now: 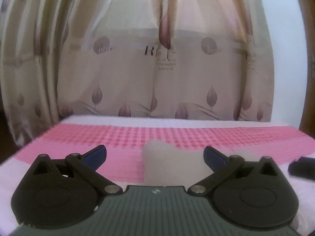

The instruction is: Fold small clothes

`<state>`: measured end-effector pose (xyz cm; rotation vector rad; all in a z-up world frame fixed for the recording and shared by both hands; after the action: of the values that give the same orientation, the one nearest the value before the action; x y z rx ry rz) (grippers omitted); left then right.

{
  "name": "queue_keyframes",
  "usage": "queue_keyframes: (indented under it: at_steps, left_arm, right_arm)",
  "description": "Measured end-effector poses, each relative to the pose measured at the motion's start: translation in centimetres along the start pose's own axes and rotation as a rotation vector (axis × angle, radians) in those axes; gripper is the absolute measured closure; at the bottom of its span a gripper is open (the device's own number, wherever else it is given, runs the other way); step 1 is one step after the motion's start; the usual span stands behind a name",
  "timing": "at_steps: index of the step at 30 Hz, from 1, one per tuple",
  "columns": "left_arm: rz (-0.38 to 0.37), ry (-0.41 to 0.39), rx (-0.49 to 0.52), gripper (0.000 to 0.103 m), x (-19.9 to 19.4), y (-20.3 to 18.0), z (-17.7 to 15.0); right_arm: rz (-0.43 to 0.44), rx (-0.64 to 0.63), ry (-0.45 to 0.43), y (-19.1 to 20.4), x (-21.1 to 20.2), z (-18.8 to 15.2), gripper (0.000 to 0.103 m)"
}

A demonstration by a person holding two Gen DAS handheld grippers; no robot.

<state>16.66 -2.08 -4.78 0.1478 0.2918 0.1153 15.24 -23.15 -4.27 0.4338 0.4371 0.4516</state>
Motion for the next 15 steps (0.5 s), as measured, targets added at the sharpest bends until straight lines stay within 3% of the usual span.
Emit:
queue_keyframes:
  at_steps: [10,15]
  left_arm:
    - [0.026,-0.11,-0.003,0.0,-3.6,-1.7,3.0]
    - [-0.011,-0.128,-0.029,0.0,-4.9,-2.2,4.2]
  right_arm:
    - [-0.014,-0.022,0.0,0.8,-2.9,-1.2,0.006]
    - [-0.022,-0.03,-0.007,0.8,-3.7,-1.3,0.004]
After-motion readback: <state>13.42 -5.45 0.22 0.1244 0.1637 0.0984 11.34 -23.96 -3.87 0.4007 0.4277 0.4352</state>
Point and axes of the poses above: each gripper's, at about its wrist camera, not at the fingertips, and x roughly the way its jaws point, y to its left, z to its top, the point moved 10 cm from there along x, roughly the way its jaws point, and after that the axes turned 8 degrees about x, right-handed, at the moved point
